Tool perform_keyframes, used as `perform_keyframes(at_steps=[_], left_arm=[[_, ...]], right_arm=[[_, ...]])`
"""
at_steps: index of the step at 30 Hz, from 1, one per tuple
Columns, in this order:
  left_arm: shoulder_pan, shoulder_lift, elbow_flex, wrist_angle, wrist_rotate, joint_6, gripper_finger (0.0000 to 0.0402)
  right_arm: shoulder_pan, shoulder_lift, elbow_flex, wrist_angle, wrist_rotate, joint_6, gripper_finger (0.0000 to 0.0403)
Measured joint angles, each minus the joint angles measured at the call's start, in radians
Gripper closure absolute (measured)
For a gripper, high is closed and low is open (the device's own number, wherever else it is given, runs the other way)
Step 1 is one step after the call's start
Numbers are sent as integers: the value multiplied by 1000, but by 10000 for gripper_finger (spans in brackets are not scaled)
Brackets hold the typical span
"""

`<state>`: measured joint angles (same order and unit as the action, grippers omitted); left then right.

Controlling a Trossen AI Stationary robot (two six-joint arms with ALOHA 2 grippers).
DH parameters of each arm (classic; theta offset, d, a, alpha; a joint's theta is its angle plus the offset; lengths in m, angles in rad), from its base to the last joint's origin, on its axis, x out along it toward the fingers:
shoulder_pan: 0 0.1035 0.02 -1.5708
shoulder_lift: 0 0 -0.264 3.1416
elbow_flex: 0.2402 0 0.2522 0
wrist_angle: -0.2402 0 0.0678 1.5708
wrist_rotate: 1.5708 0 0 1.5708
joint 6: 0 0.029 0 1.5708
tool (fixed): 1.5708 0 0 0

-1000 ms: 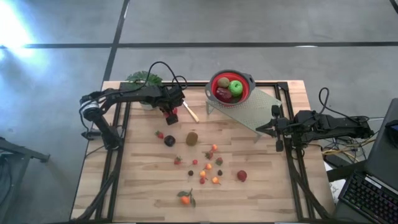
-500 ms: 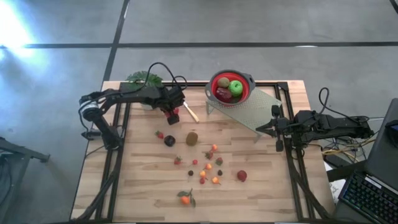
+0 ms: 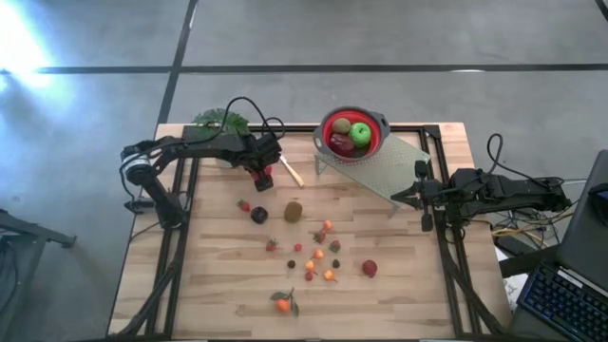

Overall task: Pick & Place Fruit
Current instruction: Put the red apple into the red gray colander on the shelf

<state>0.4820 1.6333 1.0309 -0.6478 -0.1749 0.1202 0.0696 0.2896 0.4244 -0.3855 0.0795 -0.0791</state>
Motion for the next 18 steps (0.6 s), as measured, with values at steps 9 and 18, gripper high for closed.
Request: perform_keyframes(at_steps=[9,18], left_arm=[[0,-32,60,-162,6,1,42],[-2,-52,311,-335,122,-6,42]], right_arm=[[0,0,0,0,0,-1,394],[0,0,0,0,0,-1,394]])
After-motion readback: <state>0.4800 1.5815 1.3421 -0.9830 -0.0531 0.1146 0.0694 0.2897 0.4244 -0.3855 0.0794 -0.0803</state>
